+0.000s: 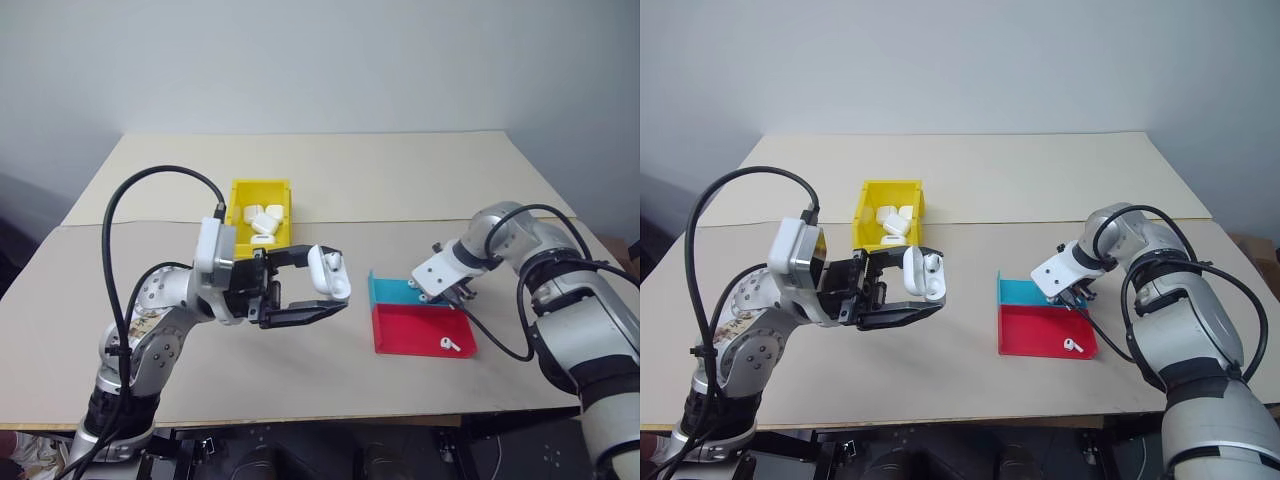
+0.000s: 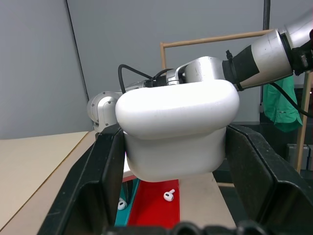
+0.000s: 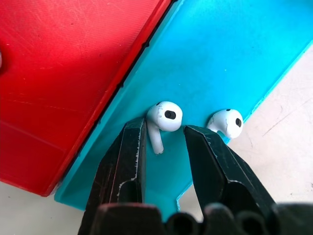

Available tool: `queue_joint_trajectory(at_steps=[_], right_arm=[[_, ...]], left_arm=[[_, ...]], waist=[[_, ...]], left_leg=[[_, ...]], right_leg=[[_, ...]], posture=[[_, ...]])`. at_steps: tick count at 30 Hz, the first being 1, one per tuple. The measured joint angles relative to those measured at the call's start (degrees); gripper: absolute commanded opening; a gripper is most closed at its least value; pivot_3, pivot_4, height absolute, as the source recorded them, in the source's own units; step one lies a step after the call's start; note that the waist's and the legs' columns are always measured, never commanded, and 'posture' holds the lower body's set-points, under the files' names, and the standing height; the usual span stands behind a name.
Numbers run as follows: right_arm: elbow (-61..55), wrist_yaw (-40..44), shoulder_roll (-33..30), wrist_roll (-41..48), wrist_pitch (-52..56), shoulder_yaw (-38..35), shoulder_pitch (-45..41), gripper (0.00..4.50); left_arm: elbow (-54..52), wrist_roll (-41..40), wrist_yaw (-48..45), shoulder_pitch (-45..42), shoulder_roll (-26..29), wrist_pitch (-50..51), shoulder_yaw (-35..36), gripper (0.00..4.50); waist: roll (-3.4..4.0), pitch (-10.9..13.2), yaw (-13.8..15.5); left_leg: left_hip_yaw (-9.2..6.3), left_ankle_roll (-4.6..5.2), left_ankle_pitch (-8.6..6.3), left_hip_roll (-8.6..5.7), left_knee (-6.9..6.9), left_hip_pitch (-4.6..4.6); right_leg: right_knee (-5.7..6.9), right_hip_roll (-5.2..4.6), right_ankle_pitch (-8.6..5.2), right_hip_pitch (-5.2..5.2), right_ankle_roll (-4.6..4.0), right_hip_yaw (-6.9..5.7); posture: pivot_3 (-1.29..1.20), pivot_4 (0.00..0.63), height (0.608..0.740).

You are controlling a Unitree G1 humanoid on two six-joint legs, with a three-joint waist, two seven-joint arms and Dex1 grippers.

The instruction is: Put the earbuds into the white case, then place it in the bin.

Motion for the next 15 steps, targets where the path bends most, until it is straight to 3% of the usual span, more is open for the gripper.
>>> queue_joint_trajectory(at_steps=[15], right_arm=[[-0.7,1.2,0.5,0.9,0.0,-1.1,0.7,1.63]], left_arm=[[0.0,-0.1,0.0,0.0,0.0,0.0,0.0,2.82]], waist=[[0.0,0.0,0.0]], left_leg=[[0.0,0.0,0.0,0.0,-0.05,0.08]], right_leg=[[-0.01,0.0,0.0,0.07,0.0,0.0]], posture=[[0.0,0.15,0.74]])
